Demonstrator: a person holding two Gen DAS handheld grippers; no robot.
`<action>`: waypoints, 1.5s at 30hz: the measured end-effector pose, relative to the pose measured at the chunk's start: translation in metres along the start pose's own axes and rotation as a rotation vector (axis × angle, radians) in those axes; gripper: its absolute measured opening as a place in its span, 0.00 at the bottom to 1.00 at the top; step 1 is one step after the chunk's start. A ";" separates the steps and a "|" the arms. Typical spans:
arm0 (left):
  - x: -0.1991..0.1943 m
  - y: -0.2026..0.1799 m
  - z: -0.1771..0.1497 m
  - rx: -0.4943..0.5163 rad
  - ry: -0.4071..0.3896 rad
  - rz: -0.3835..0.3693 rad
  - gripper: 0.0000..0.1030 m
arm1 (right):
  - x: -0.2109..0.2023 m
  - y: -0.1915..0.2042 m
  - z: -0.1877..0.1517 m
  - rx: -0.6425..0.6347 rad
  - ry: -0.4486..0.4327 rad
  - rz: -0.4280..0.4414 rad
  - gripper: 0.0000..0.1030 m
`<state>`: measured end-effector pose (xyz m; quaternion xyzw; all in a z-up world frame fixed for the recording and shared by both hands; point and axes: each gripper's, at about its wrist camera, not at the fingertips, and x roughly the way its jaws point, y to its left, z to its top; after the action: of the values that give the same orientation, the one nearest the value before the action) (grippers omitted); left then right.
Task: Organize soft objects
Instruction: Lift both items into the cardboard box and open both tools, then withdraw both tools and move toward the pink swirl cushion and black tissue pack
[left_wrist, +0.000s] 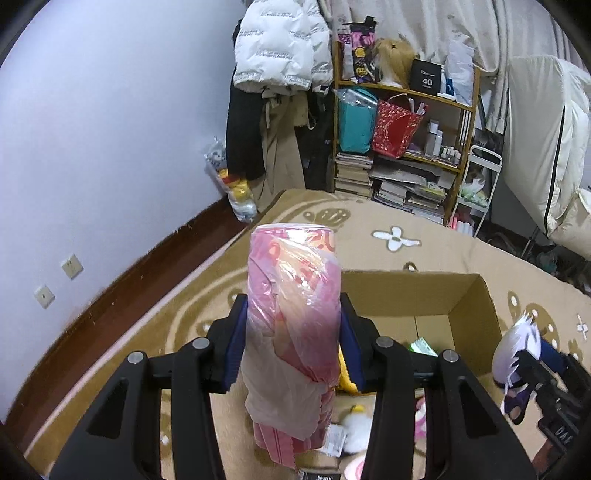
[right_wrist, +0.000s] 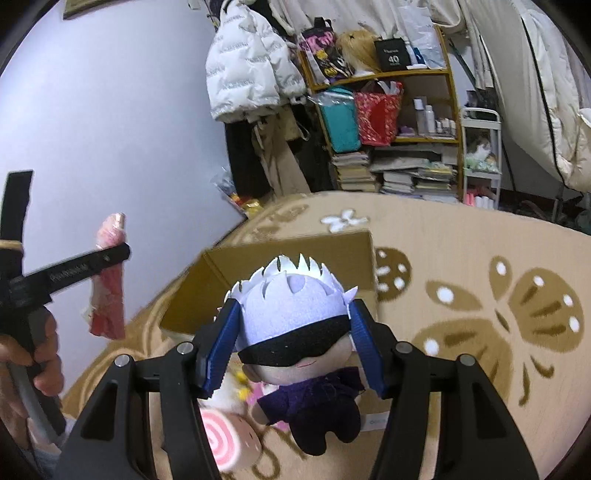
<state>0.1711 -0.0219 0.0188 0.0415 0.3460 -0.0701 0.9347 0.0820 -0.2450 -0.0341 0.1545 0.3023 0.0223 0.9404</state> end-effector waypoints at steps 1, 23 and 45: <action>0.001 -0.002 0.004 0.008 -0.007 0.000 0.43 | 0.001 0.000 0.003 -0.003 -0.006 0.002 0.62; 0.062 -0.041 -0.001 0.037 0.062 -0.080 0.64 | 0.060 0.001 0.022 -0.095 0.073 -0.010 0.66; 0.038 -0.018 -0.012 0.029 0.085 0.048 0.99 | 0.035 0.011 0.019 -0.112 0.071 -0.024 0.99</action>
<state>0.1887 -0.0415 -0.0156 0.0661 0.3833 -0.0508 0.9198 0.1221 -0.2354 -0.0362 0.0970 0.3357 0.0332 0.9364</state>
